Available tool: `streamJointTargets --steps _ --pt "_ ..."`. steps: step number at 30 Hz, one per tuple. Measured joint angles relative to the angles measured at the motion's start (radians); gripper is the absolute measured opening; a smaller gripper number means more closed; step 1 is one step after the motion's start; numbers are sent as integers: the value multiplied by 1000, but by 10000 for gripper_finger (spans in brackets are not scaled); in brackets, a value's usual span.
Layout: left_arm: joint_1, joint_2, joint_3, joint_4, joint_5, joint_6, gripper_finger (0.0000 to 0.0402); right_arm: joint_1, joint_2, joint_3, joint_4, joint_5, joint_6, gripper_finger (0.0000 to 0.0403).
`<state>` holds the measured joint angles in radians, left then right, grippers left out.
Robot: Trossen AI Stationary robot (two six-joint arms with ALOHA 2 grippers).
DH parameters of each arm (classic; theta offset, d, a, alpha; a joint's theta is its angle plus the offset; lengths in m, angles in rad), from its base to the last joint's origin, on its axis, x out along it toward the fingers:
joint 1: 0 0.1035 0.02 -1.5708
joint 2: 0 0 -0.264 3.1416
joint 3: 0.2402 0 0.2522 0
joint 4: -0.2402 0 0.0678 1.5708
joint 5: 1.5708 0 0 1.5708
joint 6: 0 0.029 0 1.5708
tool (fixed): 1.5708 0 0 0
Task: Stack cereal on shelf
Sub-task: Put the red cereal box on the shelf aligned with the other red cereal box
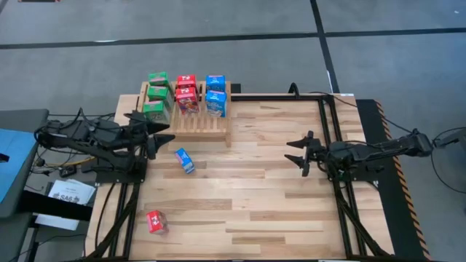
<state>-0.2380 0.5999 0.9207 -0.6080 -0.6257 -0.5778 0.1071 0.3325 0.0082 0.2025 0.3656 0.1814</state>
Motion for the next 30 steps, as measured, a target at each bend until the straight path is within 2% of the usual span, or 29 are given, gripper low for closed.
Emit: streamJointTargets --steps 7,14,23,26,30 --pt "0 -13 0 1 68 -2 286 -24 0 0 -56 0 91 286" --pt "0 -13 0 9 233 -15 286 -31 0 -1 -110 0 107 286" --pt "-4 -13 0 139 409 13 286 -31 0 -2 -121 0 107 286" --pt "-15 -13 0 183 439 15 286 -31 0 -2 -123 0 107 286" --pt "-40 -10 0 235 419 -22 286 -31 0 -2 -124 0 108 286"
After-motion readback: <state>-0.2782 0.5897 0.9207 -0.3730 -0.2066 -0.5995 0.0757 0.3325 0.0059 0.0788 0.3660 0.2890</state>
